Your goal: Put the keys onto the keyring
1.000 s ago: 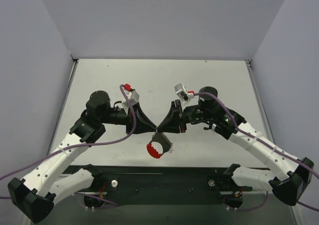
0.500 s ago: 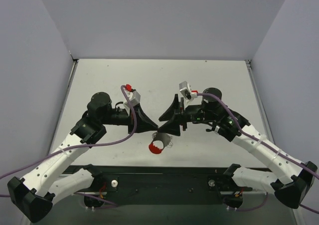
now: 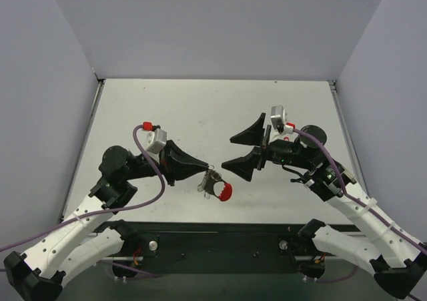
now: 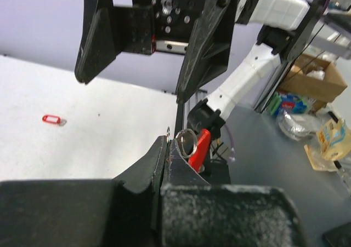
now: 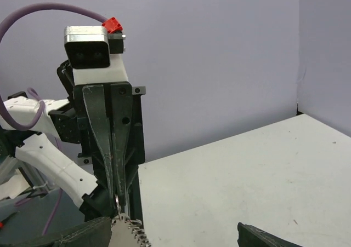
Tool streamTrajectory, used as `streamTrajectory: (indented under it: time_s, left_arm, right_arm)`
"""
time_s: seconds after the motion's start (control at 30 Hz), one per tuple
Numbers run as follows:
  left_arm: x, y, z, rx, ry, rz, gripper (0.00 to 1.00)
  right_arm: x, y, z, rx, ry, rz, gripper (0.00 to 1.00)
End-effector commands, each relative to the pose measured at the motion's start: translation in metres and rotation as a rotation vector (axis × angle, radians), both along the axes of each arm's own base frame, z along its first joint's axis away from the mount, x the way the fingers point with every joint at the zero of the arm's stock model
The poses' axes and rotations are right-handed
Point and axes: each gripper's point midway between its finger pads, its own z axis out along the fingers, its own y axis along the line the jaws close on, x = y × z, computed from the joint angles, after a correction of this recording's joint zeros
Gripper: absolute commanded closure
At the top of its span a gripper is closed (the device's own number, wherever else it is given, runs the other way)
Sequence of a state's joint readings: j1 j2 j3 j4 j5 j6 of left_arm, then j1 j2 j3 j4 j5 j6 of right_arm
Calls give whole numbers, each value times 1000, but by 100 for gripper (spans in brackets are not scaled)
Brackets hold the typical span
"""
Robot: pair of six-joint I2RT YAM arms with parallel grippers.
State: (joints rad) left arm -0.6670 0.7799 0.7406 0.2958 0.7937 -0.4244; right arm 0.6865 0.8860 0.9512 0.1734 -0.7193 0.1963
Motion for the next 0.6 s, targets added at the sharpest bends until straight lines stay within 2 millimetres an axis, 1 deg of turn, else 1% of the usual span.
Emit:
streamTrajectory:
  time_s: [0.0, 0.1, 0.27, 0.37, 0.4, 0.5, 0.57]
  left_arm:
    - [-7, 7, 45, -187, -83, 9, 100]
    - [-10, 6, 48, -198, -98, -5, 100]
    - [-13, 8, 57, -238, -125, -12, 100]
    - [-13, 11, 63, -280, -139, -1, 100]
    - [-12, 10, 61, -288, -133, -1, 100]
    - [-14, 10, 65, -312, -129, -19, 100]
    - [-13, 8, 65, -314, -126, -24, 100]
  right_arm:
    - [-7, 0, 16, 56, -46, 42, 1]
    - [-12, 0, 20, 66, -57, 73, 2]
    - [-18, 2, 29, 91, -72, 114, 8]
    - [-17, 5, 29, 93, -75, 125, 14]
    - [-17, 5, 31, 100, -75, 127, 19]
    - [-19, 7, 37, 125, -82, 146, 28]
    - [-20, 8, 40, 140, -85, 153, 28]
